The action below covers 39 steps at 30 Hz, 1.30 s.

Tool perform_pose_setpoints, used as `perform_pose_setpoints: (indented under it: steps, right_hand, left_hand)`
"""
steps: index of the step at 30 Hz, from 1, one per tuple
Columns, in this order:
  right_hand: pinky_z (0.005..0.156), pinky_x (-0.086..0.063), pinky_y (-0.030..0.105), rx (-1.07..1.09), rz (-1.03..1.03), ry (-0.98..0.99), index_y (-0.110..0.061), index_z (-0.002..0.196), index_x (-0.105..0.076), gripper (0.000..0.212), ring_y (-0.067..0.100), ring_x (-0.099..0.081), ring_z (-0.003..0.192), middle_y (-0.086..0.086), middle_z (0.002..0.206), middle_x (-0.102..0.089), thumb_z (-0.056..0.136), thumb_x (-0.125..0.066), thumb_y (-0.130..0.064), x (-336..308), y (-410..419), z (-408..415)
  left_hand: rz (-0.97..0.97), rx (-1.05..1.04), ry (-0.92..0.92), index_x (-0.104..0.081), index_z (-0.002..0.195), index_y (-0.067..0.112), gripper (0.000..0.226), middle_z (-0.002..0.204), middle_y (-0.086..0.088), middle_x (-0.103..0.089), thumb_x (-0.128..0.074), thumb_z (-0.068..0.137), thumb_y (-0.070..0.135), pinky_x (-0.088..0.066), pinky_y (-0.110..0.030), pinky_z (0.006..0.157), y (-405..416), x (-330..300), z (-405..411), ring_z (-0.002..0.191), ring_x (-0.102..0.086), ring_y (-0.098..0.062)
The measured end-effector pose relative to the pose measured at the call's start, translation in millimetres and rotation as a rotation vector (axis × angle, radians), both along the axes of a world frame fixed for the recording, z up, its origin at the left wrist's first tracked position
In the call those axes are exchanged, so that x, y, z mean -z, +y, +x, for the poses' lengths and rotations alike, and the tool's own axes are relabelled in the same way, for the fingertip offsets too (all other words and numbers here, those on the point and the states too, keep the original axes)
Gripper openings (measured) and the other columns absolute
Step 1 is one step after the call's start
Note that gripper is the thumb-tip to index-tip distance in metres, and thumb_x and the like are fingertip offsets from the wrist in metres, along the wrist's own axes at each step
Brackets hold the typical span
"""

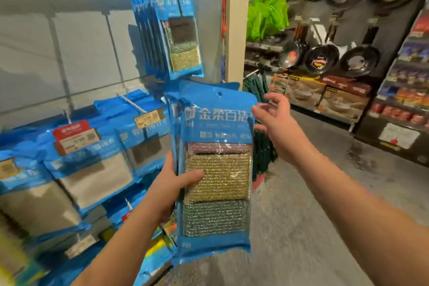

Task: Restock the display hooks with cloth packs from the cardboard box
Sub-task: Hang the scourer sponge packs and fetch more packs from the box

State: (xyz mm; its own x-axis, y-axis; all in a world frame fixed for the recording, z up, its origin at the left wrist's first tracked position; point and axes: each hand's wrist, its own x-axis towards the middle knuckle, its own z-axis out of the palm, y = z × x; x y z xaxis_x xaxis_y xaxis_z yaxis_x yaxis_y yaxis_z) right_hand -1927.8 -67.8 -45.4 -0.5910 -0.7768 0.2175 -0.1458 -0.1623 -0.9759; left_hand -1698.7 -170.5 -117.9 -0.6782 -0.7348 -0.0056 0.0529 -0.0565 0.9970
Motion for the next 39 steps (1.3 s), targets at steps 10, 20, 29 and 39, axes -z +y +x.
perform_pose_setpoints:
  steps: [10,20,29,39]
  right_hand:
    - [0.099,-0.049,0.046,-0.198,-0.056,0.165,-0.027,0.1,-0.065,0.025,0.016,-0.064,0.089,0.005,0.099,-0.069,0.09,-0.066,-0.004,-64,-138,-87]
    - [0.109,-0.044,0.043,-0.233,-0.131,0.476,-0.03,0.134,-0.049,0.056,0.014,-0.051,0.127,-0.003,0.14,-0.046,0.084,-0.075,-0.031,-135,-277,-151]
    - [0.107,-0.045,0.047,-0.241,-0.303,0.402,-0.05,0.107,-0.057,0.048,0.018,-0.055,0.125,-0.005,0.136,-0.049,0.063,-0.077,-0.045,-175,-339,-164]
    - [0.103,-0.049,0.051,-0.191,-0.365,0.248,-0.026,0.125,-0.061,0.069,0.025,-0.061,0.117,0.005,0.13,-0.057,0.059,-0.073,-0.043,-193,-379,-179]
  left_hand:
    - [-0.101,-0.154,0.075,-0.049,0.131,0.03,0.087,0.106,0.009,-0.074,-0.088,0.053,0.034,-0.051,-0.023,0.08,-101,-23,-83,0.092,-0.07,-0.007]
    - [-0.124,-0.277,0.165,-0.056,0.123,0.033,0.052,0.106,0.007,-0.076,-0.081,0.08,0.021,-0.054,-0.028,0.083,-216,-69,-163,0.097,-0.073,-0.012]
    - [-0.183,-0.362,0.183,-0.055,0.116,0.039,0.071,0.1,0.016,-0.073,-0.088,0.055,0.054,-0.051,-0.015,0.071,-237,-103,-176,0.084,-0.069,0.006]
    - [-0.146,-0.415,0.206,-0.057,0.121,0.032,0.085,0.1,0.006,-0.071,-0.083,0.044,0.056,-0.053,-0.029,0.076,-228,-104,-173,0.085,-0.07,-0.007]
